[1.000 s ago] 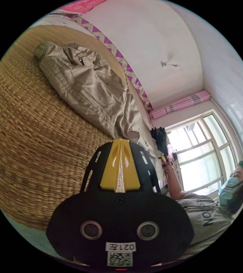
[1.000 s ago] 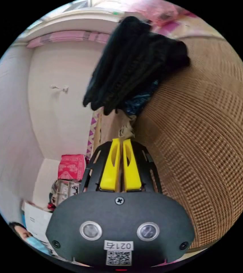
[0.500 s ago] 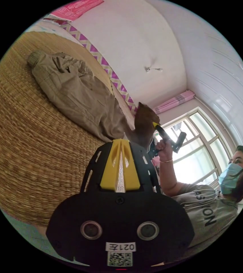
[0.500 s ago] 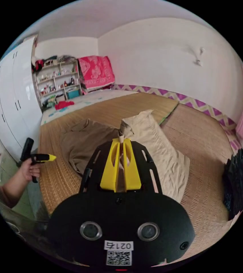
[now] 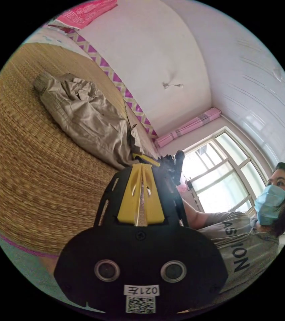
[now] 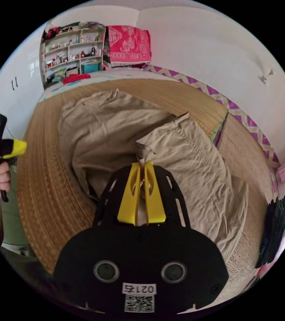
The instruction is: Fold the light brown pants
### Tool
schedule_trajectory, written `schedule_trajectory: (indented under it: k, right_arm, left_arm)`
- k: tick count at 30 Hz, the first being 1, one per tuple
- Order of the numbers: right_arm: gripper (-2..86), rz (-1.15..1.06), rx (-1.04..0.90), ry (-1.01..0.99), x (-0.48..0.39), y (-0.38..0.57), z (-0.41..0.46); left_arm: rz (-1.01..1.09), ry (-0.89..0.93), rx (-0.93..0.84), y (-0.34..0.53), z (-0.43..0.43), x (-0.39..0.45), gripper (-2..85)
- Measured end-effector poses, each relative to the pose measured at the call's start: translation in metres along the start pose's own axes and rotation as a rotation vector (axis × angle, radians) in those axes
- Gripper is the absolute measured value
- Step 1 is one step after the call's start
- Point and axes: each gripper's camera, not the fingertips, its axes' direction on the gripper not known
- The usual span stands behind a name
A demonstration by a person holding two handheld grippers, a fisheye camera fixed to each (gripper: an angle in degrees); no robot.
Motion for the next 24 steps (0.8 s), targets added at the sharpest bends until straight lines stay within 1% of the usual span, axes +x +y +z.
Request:
schedule_trajectory:
  k: [1,2,3,5,7,8,9,10,11,12,13,15,16,18,20,24]
  right_arm:
    - [1.0,0.004,0.012,-0.004,0.001,-0.001,-0.002]
    - [1.5,0.028,0.015,-0.054,0.010,-0.004,-0.013]
    - [2.2,0.037,0.030,-0.167,0.021,-0.007,-0.030]
    - [2.6,0.064,0.092,-0.266,0.040,-0.006,-0.060]
    - [1.8,0.089,0.135,-0.239,0.057,-0.004,-0.077]
    - [0.9,0.110,0.141,-0.184,0.068,-0.003,-0.074]
    - [0.2,0.124,0.101,-0.131,0.077,-0.004,-0.056]
    - [0.0,0.127,0.053,-0.119,0.080,-0.005,-0.041]
    - [-0.3,0.075,-0.106,-0.172,0.077,-0.008,0.002]
    - [-0.4,0.054,-0.094,-0.160,0.073,-0.002,0.017]
    - [-0.5,0.048,-0.076,-0.156,0.074,0.000,0.014]
    - [-0.3,0.062,-0.121,-0.189,0.082,0.000,0.010]
    - [-0.2,0.064,-0.121,-0.204,0.086,0.002,0.006]
    - [1.0,0.084,0.008,-0.253,0.103,0.029,-0.025]
    - [2.6,0.081,0.057,-0.265,0.115,0.055,-0.047]
    - [5.5,0.056,0.058,-0.296,0.136,0.136,-0.084]
  left_arm:
    - [-0.010,0.012,0.009,-0.008,-0.003,-0.002,-0.8]
    - [-0.020,0.016,0.019,-0.015,-0.007,-0.004,-0.7]
    - [-0.026,0.012,0.026,-0.018,-0.011,-0.004,-0.7]
    - [-0.055,-0.049,0.065,-0.029,-0.030,-0.008,0.0]
    - [-0.111,-0.117,0.110,-0.038,-0.047,-0.016,1.6]
    - [-0.158,-0.140,0.153,-0.043,-0.059,-0.022,3.5]
    - [-0.182,-0.151,0.174,-0.045,-0.064,-0.025,4.8]
    - [-0.228,-0.165,0.219,-0.050,-0.074,-0.030,7.5]
    - [-0.254,-0.178,0.247,-0.057,-0.079,-0.033,9.0]
    - [-0.265,-0.197,0.252,-0.062,-0.081,-0.033,9.8]
    - [-0.298,-0.247,0.262,-0.073,-0.083,-0.035,11.3]
    - [-0.336,-0.308,0.282,-0.091,-0.084,-0.038,12.7]
    - [-0.372,-0.341,0.280,-0.105,-0.083,-0.043,13.0]
    - [-0.402,-0.330,0.285,-0.126,-0.079,-0.047,12.6]
    - [-0.422,-0.327,0.279,-0.154,-0.069,-0.045,12.7]
    - [-0.426,-0.352,0.250,-0.199,-0.037,-0.029,12.4]
